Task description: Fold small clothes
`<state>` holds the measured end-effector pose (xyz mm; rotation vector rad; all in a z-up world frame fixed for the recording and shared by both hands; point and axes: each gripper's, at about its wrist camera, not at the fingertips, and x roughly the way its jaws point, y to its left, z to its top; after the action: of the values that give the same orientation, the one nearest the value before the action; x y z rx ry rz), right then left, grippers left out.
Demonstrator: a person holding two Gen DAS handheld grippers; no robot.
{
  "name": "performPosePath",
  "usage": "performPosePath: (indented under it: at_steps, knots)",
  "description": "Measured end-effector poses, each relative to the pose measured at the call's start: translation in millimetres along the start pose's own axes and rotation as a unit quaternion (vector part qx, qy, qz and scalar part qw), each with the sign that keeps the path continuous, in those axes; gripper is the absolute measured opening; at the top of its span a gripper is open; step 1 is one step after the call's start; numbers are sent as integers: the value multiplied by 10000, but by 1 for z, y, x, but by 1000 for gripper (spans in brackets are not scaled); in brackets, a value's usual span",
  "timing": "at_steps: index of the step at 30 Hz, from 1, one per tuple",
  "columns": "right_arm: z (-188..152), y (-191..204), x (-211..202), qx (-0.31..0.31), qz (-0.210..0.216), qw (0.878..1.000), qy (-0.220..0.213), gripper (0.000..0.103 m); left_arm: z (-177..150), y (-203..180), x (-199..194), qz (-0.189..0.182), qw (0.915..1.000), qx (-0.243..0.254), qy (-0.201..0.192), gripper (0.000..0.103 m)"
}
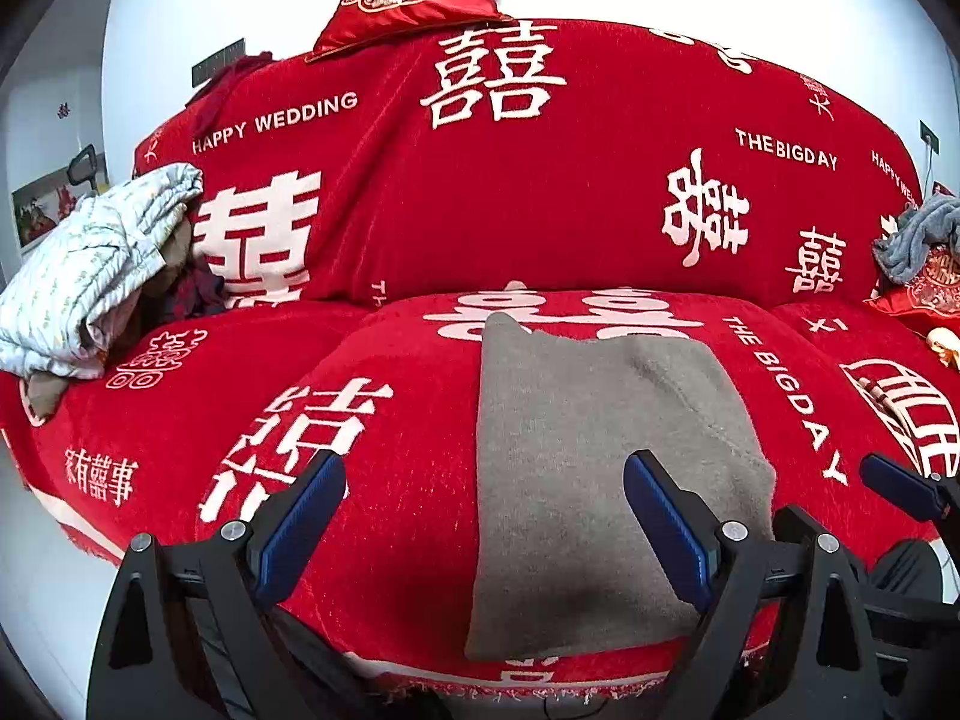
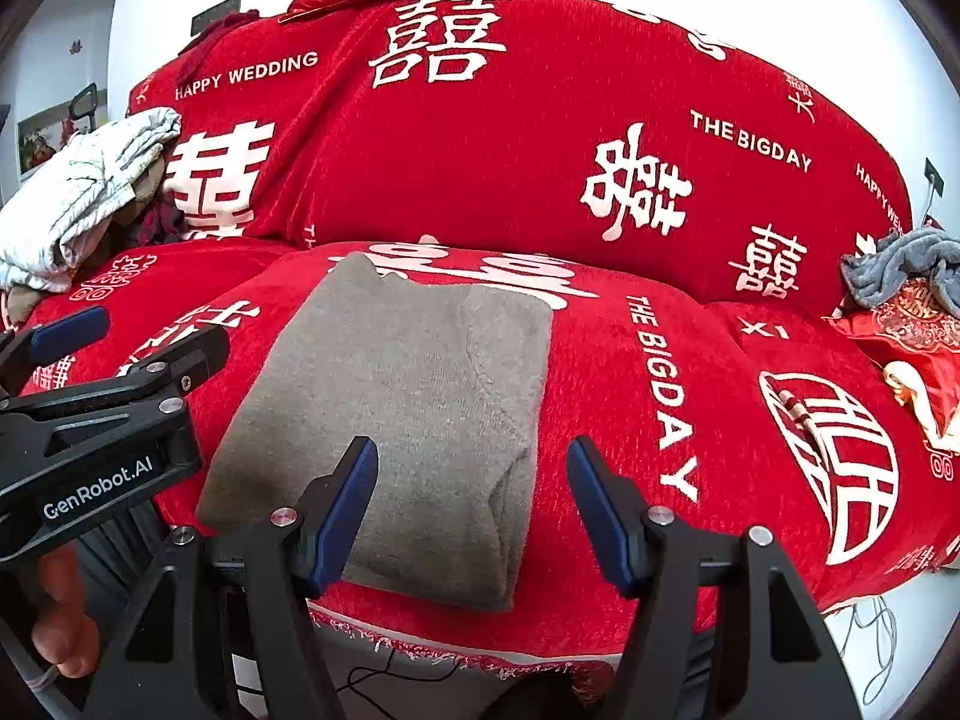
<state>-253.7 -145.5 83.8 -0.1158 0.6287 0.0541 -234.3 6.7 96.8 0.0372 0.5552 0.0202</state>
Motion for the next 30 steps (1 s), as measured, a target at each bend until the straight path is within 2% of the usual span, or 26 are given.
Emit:
performPosePath:
  at_steps: [30]
  knots:
    - [2, 7, -9, -269, -36, 9996, -111, 69, 3, 6, -7, -37, 9999, -98, 24, 95]
